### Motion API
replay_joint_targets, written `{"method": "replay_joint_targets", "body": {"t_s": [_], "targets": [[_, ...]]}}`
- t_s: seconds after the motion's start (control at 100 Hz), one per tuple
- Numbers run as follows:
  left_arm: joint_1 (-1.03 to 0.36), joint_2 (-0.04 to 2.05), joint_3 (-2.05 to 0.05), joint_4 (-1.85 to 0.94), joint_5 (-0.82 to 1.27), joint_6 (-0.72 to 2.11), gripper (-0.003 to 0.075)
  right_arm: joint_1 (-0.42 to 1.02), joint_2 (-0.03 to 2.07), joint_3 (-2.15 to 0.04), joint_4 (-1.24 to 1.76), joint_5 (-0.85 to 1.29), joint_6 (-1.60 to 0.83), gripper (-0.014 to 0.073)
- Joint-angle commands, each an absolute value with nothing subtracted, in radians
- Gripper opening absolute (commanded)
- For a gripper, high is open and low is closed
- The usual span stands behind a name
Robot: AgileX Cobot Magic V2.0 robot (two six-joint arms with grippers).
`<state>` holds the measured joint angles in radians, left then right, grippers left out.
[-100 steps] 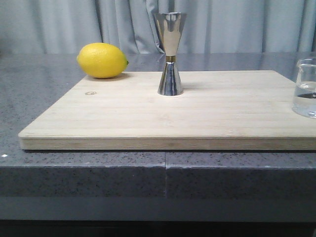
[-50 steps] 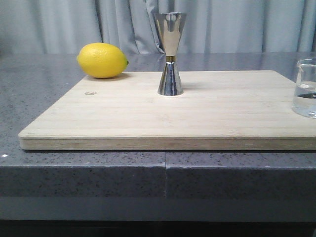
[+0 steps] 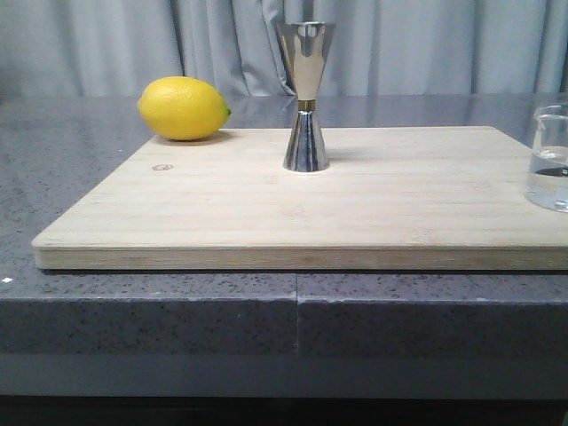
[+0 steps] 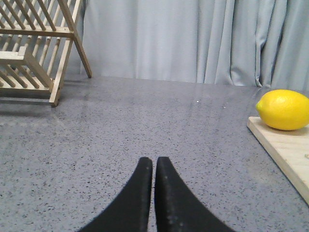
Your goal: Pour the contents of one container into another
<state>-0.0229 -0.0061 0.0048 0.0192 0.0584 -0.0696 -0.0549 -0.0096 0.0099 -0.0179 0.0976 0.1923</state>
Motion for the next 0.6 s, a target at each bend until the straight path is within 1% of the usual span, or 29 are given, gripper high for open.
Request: {"method": "replay_joint_targets", "body": {"t_s": [0.0, 0.1, 0.19, 0.35, 0.49, 0.59], "targets": [[-0.029, -0.027, 0.025, -0.068, -0.020, -0.075, -0.0013, -0.062, -0.029, 0.036, 0.032, 0.000, 0.188, -0.0067], [-0.029, -0.027, 0.023, -0.189, -0.048, -0.075, -0.0014, -0.062, -0.029, 0.036, 0.064, -0.023, 0.188, -0.0067], [-0.029, -0.027, -0.002, -0.214, -0.034, -0.075, -0.0013, -0.062, -0.029, 0.015, 0.064, -0.041, 0.188, -0.0067], [-0.029, 0.001, -0.140, -0.210, 0.077, -0.073, -0.0013, -0.062, -0.004, -0.121, 0.064, 0.123, 0.188, -0.0067], [-0.029, 0.124, -0.320, -0.210, 0.231, -0.056, -0.0013, -0.062, 0.097, -0.263, 0.060, 0.193, 0.188, -0.0067], [-0.029, 0.267, -0.468, -0.215, 0.343, 0.071, -0.0013, -0.062, 0.208, -0.369, 0.060, 0.228, 0.188, -0.0067]]}}
